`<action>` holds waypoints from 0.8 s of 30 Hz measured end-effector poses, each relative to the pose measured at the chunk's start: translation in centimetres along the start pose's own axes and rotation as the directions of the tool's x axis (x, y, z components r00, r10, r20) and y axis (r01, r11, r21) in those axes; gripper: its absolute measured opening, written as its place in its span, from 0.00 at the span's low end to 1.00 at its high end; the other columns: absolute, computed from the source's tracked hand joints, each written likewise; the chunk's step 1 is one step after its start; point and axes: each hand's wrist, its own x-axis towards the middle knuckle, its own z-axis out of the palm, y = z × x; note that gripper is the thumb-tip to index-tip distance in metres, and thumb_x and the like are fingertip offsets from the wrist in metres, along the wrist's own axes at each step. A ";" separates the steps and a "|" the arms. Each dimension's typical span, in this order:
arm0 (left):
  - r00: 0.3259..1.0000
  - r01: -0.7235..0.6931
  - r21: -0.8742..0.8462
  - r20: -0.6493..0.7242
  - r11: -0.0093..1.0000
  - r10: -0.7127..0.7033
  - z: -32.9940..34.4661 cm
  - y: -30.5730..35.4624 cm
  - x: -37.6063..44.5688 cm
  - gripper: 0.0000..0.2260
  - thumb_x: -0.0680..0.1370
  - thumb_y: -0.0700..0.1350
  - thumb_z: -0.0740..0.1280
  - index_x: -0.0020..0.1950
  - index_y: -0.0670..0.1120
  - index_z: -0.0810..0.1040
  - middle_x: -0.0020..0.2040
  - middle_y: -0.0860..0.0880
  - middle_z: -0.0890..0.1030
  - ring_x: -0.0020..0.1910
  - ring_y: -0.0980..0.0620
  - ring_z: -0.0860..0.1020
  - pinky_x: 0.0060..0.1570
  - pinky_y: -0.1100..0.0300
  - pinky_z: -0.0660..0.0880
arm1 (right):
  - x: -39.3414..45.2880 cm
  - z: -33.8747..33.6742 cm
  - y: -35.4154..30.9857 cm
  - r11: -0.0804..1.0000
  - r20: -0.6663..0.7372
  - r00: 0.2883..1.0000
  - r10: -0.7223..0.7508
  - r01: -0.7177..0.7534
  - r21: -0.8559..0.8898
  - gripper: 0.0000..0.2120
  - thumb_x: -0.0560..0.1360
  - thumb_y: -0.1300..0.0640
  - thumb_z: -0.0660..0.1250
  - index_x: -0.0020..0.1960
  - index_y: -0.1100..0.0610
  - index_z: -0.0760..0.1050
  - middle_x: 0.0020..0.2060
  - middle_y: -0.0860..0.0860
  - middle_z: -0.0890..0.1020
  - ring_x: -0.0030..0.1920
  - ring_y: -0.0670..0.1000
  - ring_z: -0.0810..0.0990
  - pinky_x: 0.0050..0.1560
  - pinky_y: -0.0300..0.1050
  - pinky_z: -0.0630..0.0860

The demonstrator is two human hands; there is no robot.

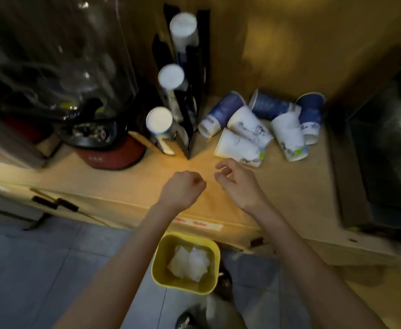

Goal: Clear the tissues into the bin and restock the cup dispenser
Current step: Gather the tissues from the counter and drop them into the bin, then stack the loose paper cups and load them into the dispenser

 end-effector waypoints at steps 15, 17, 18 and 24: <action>0.958 -0.049 0.422 -0.236 0.905 0.162 5.5 6.3 10.5 0.36 0.64 0.39 0.74 0.69 0.44 0.64 0.70 0.39 0.68 0.67 0.38 0.69 0.63 0.43 0.69 | 9.9 -9.4 9.5 0.966 -0.176 0.984 0.023 -0.068 -0.251 0.21 0.77 0.56 0.60 0.68 0.58 0.62 0.64 0.58 0.71 0.64 0.56 0.68 0.62 0.51 0.67; 0.960 -0.026 0.454 -0.236 0.890 0.149 5.6 6.1 11.6 0.41 0.61 0.40 0.76 0.70 0.44 0.62 0.71 0.39 0.66 0.69 0.38 0.66 0.65 0.42 0.67 | 11.4 -10.0 10.3 0.971 -0.116 0.992 0.057 -0.082 -0.226 0.25 0.76 0.55 0.60 0.71 0.58 0.58 0.68 0.58 0.67 0.68 0.56 0.63 0.67 0.51 0.64; 0.966 -0.015 0.457 -0.224 0.889 0.132 5.6 6.0 12.0 0.42 0.62 0.41 0.76 0.71 0.45 0.60 0.73 0.39 0.63 0.71 0.38 0.63 0.67 0.42 0.65 | 12.2 -10.3 10.6 0.974 -0.090 0.994 0.068 -0.086 -0.208 0.27 0.76 0.55 0.61 0.72 0.58 0.56 0.70 0.58 0.65 0.70 0.56 0.61 0.69 0.51 0.61; 0.982 -0.076 0.542 -0.103 0.837 0.157 5.8 5.7 13.9 0.42 0.68 0.44 0.72 0.74 0.49 0.49 0.77 0.44 0.49 0.76 0.42 0.47 0.73 0.44 0.49 | 15.8 -10.1 11.1 0.977 0.020 0.994 0.106 -0.100 -0.186 0.35 0.75 0.53 0.65 0.74 0.60 0.50 0.74 0.59 0.58 0.74 0.59 0.55 0.74 0.54 0.55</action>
